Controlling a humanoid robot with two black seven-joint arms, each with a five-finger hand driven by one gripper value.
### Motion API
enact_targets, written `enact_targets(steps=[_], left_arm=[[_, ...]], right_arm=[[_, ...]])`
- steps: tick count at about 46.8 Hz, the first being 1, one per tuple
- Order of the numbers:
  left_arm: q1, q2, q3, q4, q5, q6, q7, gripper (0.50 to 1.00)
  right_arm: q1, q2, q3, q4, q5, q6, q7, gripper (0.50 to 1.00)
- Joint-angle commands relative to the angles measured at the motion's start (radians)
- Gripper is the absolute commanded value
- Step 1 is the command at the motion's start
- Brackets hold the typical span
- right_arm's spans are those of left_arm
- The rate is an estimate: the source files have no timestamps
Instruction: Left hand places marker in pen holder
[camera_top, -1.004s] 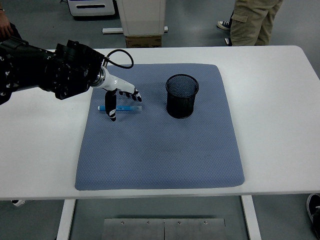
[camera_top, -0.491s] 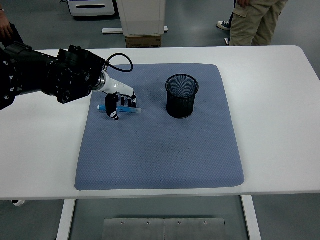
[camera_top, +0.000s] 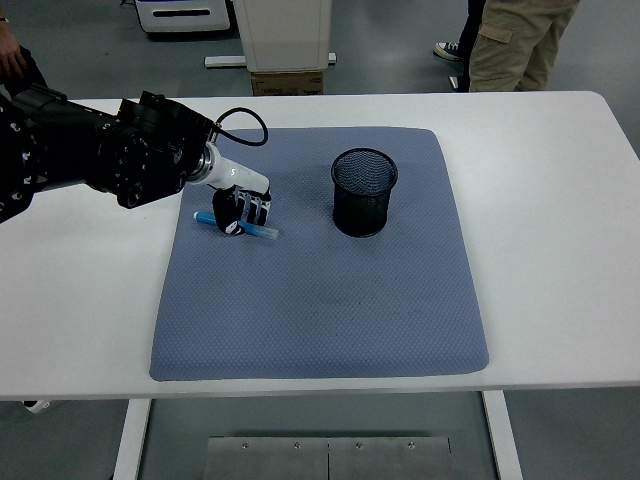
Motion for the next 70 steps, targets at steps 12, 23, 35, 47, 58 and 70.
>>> enact_targets(steps=[12,23,35,47,58,70], left_arm=[[0.001,0.0,-0.002,-0.002,0.0,-0.001,0.009,0.558],[0.001,0.0,-0.002,-0.004,0.0,-0.004,0.009,0.5],[-0.001,0.0,-0.003,-0.004,0.0,-0.007,0.007,0.5],[-0.007,0.006,-0.045,-0.001,-0.008,-0.007,0.006,0.5],[-0.018,0.012,-0.086,0.001,-0.017,-0.009,0.004,0.5],[-0.033,0.014,-0.112,0.001,-0.017,-0.029,0.004,0.5]], right_arm=[[0.0,0.0,0.0,0.001,0.0,0.0,0.0,1.0],[0.0,0.0,0.0,0.0,0.0,0.0,0.0,1.0],[0.0,0.0,0.0,0.0,0.0,0.0,0.0,1.0],[0.001,0.0,0.0,0.001,0.0,0.0,0.0,1.0],[0.0,0.0,0.0,0.001,0.0,0.0,0.0,1.0],[0.0,0.0,0.0,0.0,0.0,0.0,0.0,1.0]])
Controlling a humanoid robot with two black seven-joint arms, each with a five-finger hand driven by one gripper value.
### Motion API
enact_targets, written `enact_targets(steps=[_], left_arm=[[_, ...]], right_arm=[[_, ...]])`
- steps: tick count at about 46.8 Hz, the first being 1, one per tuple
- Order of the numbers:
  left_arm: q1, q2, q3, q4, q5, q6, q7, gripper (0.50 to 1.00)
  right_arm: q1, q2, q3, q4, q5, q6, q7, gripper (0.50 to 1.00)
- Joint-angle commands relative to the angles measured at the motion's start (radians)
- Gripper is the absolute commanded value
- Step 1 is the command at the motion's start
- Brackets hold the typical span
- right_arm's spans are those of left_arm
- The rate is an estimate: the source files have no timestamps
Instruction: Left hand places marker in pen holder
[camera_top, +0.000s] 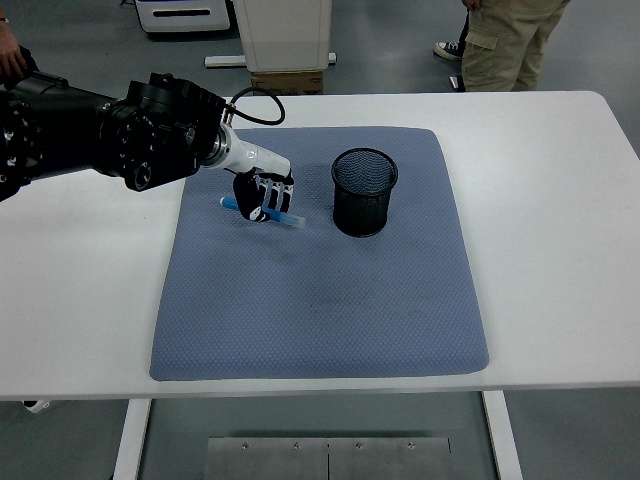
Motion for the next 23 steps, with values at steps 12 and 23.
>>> enact_targets(steps=[12,23], left_arm=[[-0.019,0.001,-0.022,0.001,0.0,-0.003,0.0,0.5],[-0.052,0.0,-0.042,0.001,0.0,-0.034,0.0,0.5]], right_arm=[[0.0,0.0,0.0,0.0,0.0,0.0,0.0,1.0],[0.0,0.0,0.0,0.0,0.0,0.0,0.0,1.0]])
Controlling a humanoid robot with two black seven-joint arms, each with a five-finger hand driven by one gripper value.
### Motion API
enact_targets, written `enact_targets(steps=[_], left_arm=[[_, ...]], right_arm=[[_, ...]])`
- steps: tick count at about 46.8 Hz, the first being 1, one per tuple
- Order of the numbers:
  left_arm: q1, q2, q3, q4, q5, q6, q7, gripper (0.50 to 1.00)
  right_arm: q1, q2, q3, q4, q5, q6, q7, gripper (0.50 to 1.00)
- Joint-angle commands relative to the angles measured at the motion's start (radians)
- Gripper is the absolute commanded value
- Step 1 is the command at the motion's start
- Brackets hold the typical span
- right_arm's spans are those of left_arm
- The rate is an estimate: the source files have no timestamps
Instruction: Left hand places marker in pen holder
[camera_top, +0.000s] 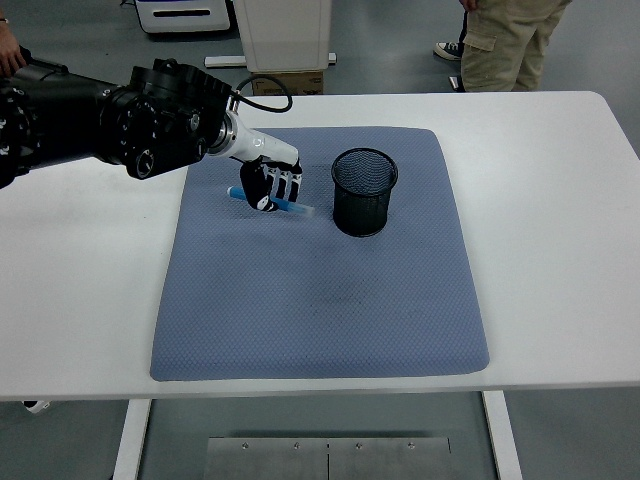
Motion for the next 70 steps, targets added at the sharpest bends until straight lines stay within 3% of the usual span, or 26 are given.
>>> enact_targets(steps=[1,26,56,70], left_arm=[[-0.011,0.0,-0.017,0.0,0.0,-0.006,0.0,0.5],[-0.098,-0.005,-0.103,0.001,0.0,-0.066,0.001,0.5],[-0.101,-0.014,-0.305,0.012,-0.001,-0.083,0.005,0.5],[-0.07,-0.014,-0.325,0.046,-0.089,-0.072,0.006,0.5]], right_arm=[[0.0,0.0,0.0,0.0,0.0,0.0,0.0,1.0],[0.0,0.0,0.0,0.001,0.0,0.0,0.0,1.0],[0.0,0.0,0.0,0.0,0.0,0.0,0.0,1.0],[0.0,0.0,0.0,0.0,0.0,0.0,0.0,1.0]])
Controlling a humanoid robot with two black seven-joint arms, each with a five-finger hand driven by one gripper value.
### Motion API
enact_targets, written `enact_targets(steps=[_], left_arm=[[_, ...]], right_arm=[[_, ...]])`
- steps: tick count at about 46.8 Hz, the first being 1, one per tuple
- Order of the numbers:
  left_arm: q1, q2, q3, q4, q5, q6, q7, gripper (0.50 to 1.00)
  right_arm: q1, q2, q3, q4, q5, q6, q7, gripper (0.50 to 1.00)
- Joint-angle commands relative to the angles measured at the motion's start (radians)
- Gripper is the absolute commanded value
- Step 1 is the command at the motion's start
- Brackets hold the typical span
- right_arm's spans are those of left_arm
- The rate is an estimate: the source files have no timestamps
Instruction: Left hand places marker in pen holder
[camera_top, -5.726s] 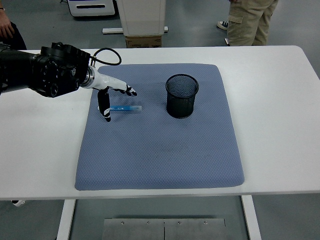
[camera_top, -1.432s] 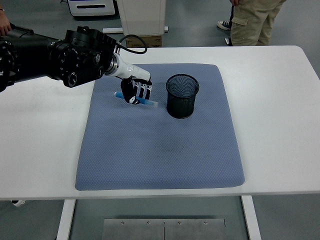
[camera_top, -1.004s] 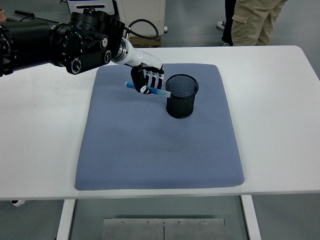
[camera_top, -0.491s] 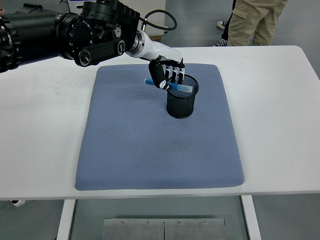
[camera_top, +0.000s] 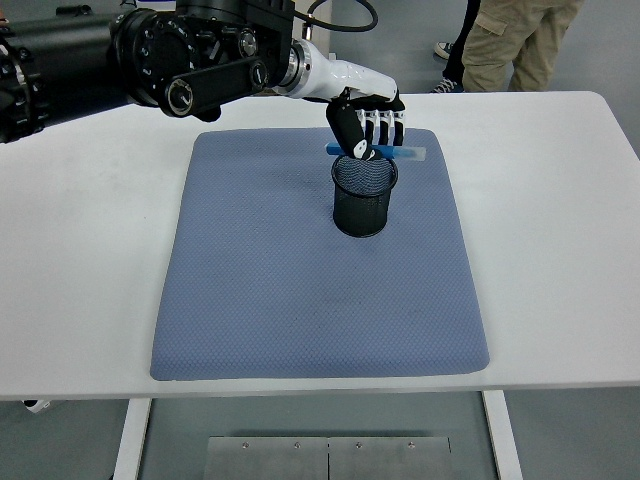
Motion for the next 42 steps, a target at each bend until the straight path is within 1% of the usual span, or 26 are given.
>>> enact_targets(steps=[1,5,12,21,26,34,42], left_arm=[[0.013,0.0,-0.001,0.008,-0.035,0.001,0.0,0.5],[0.019,0.0,-0.003,0.012,-0.068,0.003,0.0,0.5],[0.056,0.0,-0.007,0.026,-0.096,0.007,0.0,0.5],[0.079,0.0,-0.015,0.032,-0.154,0.045,0.0,0.5],[0.093,0.0,-0.015,0.032,-0.184,0.052,-0.002,0.5],[0.117,0.0,-0.015,0.031,-0.188,0.082,-0.002,0.5],[0.121,0.0,-0.018,0.032,-0.222,0.088,-0.002,0.5]], right_arm=[[-0.001,0.0,0.0,0.0,0.0,0.0,0.0,1.0],[-0.001,0.0,0.0,0.0,0.0,0.0,0.0,1.0],[0.001,0.0,0.0,0.0,0.0,0.0,0.0,1.0],[-0.001,0.0,0.0,0.0,0.0,0.0,0.0,1.0],[0.0,0.0,0.0,0.002,0.0,0.0,0.0,1.0],[-0.001,0.0,0.0,0.0,0.0,0.0,0.0,1.0],[-0.001,0.0,0.0,0.002,0.0,0.0,0.0,1.0]])
